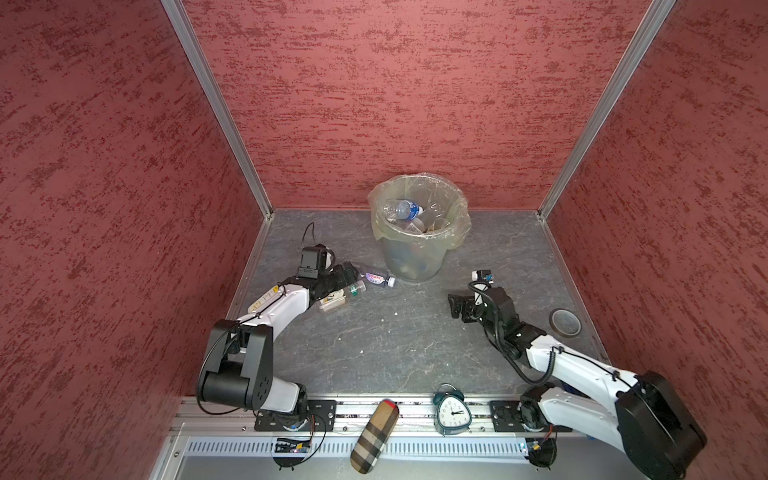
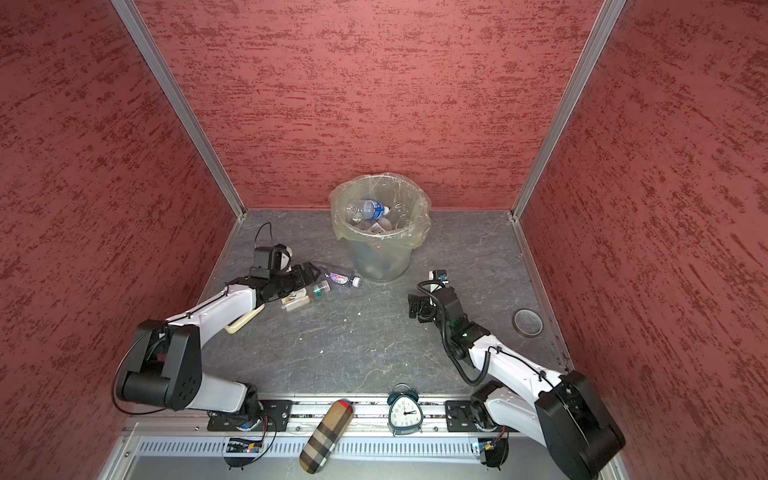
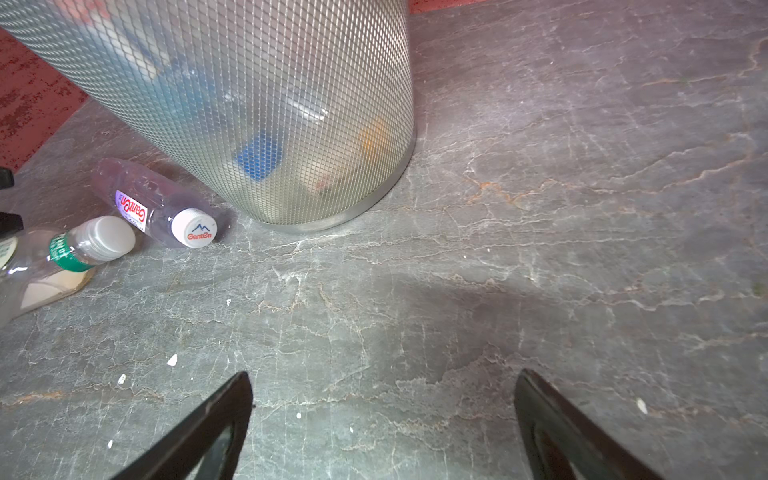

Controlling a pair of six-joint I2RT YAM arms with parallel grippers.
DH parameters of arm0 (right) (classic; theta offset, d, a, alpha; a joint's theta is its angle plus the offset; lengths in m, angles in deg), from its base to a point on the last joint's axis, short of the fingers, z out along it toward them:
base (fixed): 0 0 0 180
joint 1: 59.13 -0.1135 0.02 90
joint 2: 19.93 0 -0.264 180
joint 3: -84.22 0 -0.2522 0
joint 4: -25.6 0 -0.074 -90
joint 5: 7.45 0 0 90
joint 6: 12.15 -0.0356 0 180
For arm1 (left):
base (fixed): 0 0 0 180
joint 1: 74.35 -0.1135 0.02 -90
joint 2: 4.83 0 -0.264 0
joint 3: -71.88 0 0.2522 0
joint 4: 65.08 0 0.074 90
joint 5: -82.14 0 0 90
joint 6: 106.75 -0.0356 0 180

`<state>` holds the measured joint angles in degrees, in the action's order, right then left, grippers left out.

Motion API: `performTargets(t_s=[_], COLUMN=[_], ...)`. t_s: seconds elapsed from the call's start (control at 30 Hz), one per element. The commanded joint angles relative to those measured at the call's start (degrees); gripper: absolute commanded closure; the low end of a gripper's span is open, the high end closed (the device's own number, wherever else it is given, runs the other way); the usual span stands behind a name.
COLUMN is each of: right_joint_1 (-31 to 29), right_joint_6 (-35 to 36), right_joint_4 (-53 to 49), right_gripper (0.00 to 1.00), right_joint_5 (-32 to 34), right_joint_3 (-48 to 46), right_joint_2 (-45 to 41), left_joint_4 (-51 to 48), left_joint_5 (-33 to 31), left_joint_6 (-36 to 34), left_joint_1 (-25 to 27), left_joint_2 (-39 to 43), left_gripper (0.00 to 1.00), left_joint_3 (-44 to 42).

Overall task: Throw the plastic bottles in the bin
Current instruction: 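Lower the left gripper onto the green-labelled tea bottle and close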

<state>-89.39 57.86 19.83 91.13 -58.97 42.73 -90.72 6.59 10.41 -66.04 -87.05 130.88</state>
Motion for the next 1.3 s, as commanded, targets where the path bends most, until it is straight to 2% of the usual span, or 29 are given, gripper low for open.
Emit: performTargets(t_s=[0.0, 0.17, 0.3, 0.47, 0.63, 0.8, 1.27], right_joint_1=[0.06, 0.11, 0.07, 0.14, 0.06, 0.1, 0.11], right_joint_6=[0.3, 0.17, 0.21, 0.21, 0.21, 0.21, 0.21], right_joint_4=[0.98, 0.98, 0.98, 0.89, 0.89, 0.89, 0.89], right_gripper=[0.01, 0.01, 0.01, 0.01, 0.01, 0.01, 0.01], right_joint_5=[-0.75, -0.68, -0.84, -0.7, -0.88, -0.85, -0.95], right_joint_3=[0.61, 0.52, 0.51, 0.45, 0.49, 0.42, 0.4], right_joint_2=[-0.34, -0.37, -0.34, -0.69, -0.65, -0.69, -0.6], left_joint_4=[-3.14, -2.24, -5.67, -9.13, -13.25, -15.76, -16.98], left_joint_5=[-1.35, -0.84, -1.14, -5.64, -11.05, -15.11, -17.58], left_joint_6=[-1.86, -2.0, -3.14, -4.79, -4.44, -2.74, 0.7], left_joint_1=[0.03, -1.24, -1.04, 1.17, 4.03, 6.33, 9.91], left_joint_2=[1.59, 5.56, 5.75, 7.68, 7.94, 8.08, 3.88], left_gripper=[0.04, 0.04, 0.04, 0.04, 0.08, 0.17, 0.26], left_joint_3=[-1.64, -4.37, -2.93, -2.78, -2.43, -2.72, -0.6])
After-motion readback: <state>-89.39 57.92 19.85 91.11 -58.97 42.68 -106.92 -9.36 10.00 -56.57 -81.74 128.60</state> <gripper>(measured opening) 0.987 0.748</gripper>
